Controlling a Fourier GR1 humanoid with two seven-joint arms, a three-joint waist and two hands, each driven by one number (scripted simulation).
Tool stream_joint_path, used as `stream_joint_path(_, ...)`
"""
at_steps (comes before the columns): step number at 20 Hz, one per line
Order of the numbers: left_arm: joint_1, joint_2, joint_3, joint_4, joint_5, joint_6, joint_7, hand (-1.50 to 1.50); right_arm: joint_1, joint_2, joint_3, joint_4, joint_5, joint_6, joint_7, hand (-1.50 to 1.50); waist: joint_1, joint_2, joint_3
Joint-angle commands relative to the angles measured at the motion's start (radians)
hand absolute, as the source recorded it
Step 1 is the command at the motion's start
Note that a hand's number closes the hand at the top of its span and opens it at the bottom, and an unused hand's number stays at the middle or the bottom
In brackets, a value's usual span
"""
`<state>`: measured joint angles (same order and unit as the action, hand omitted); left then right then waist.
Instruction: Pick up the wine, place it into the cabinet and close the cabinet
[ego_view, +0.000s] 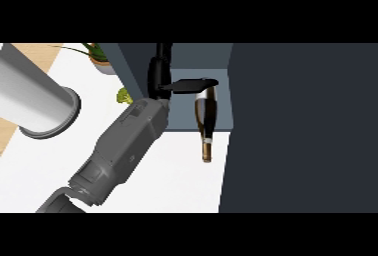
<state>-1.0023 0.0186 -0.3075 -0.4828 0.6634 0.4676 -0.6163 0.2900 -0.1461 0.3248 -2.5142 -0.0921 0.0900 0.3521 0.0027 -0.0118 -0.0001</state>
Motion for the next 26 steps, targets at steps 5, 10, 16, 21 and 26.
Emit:
stream_joint_path(5,0.216,0.026,-0.084,-0.315,-0.040,0.032,0.069,-1.50,0.050,-0.016,-0.006,-0.205,-0.034,-0.031,0.077,-1.50,0.021,-0.005,0.000)
stream_joint_path(10,0.355,0.010,-0.151,-0.526,-0.058,0.082,0.118,-1.50,0.057,-0.018,0.046,-0.228,0.008,-0.040,0.083,-1.50,0.012,-0.004,-0.001)
stream_joint_path(16,0.588,0.083,-0.245,-0.830,-0.085,0.109,0.162,-1.50,0.065,-0.038,0.016,-0.237,-0.025,-0.038,0.076,-1.50,0.012,-0.002,-0.001)
stream_joint_path(21,0.711,0.099,-0.322,-1.013,-0.148,0.192,0.184,-1.50,0.065,-0.052,0.030,-0.251,-0.030,-0.037,0.097,-1.50,0.002,0.001,0.000)
stream_joint_path(26,0.829,0.178,-0.330,-1.174,-0.156,0.165,0.199,-1.50,0.025,-0.093,0.001,-0.218,-0.080,0.002,0.122,1.50,0.001,0.006,0.000)
